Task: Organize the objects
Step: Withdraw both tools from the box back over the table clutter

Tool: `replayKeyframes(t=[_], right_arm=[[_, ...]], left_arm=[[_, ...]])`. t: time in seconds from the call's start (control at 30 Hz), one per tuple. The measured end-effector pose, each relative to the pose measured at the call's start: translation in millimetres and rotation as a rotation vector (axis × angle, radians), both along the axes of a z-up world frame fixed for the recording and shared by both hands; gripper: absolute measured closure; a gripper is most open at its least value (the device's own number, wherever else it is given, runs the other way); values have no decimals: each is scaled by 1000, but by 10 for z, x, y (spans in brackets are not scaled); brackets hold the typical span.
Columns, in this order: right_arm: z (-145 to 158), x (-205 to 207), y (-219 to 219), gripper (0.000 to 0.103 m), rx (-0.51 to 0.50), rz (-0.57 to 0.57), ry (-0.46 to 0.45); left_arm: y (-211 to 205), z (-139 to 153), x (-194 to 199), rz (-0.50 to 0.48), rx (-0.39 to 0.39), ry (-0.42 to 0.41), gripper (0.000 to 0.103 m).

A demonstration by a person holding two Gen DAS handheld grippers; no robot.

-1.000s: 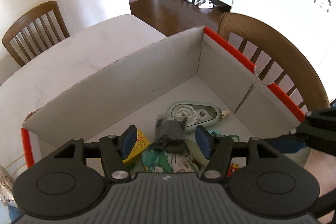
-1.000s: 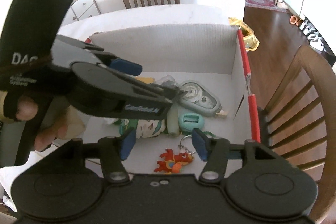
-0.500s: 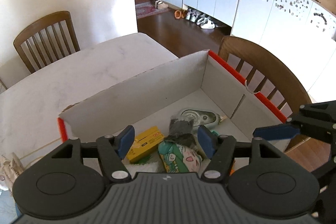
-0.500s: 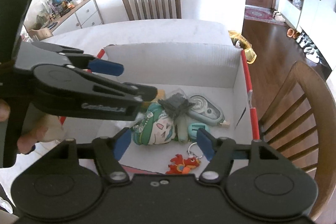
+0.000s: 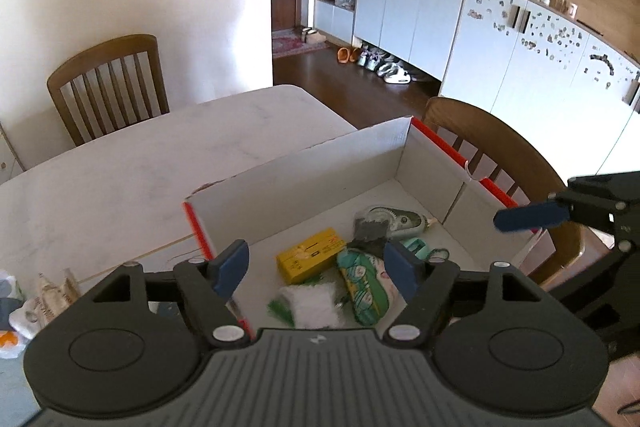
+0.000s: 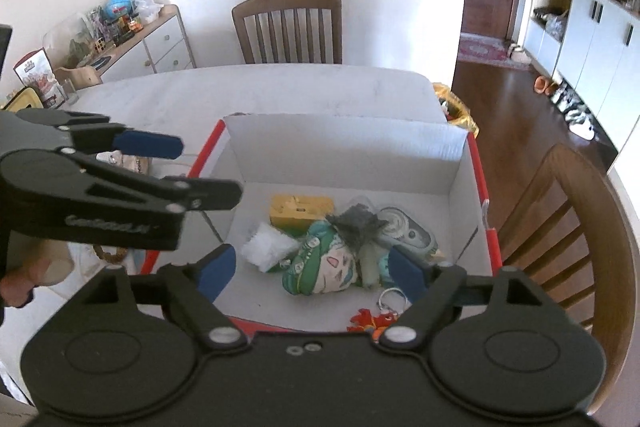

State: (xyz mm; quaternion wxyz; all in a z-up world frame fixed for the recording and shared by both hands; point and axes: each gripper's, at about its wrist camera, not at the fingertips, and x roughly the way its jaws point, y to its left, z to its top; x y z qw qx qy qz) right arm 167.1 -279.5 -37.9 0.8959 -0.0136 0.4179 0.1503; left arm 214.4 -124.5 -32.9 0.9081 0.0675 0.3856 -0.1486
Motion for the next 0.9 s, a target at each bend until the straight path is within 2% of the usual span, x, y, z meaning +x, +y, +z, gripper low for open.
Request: replayKeyframes(t=[0.07, 0.2, 0.4, 0.47, 0.5, 0.9], right_arm=[[21, -16, 48, 13, 0, -6, -12], [51, -59, 164, 10, -12, -13, -34], [52, -92, 335, 5, -5, -33, -44], [52, -110, 400, 4, -2, -36, -45], [56, -118, 435, 4, 1, -37, -47], [57, -196, 906, 2, 8, -37, -56]], left_arm=[[101, 16, -71, 4, -8, 1, 22], [302, 31, -188, 18, -23, -1, 21], [604, 91, -357, 33, -30, -30, 15], [721, 109, -402, 46, -37, -40, 2], [774, 116, -425, 55, -38, -48, 0], [1396, 18, -637, 126, -55, -67, 0]])
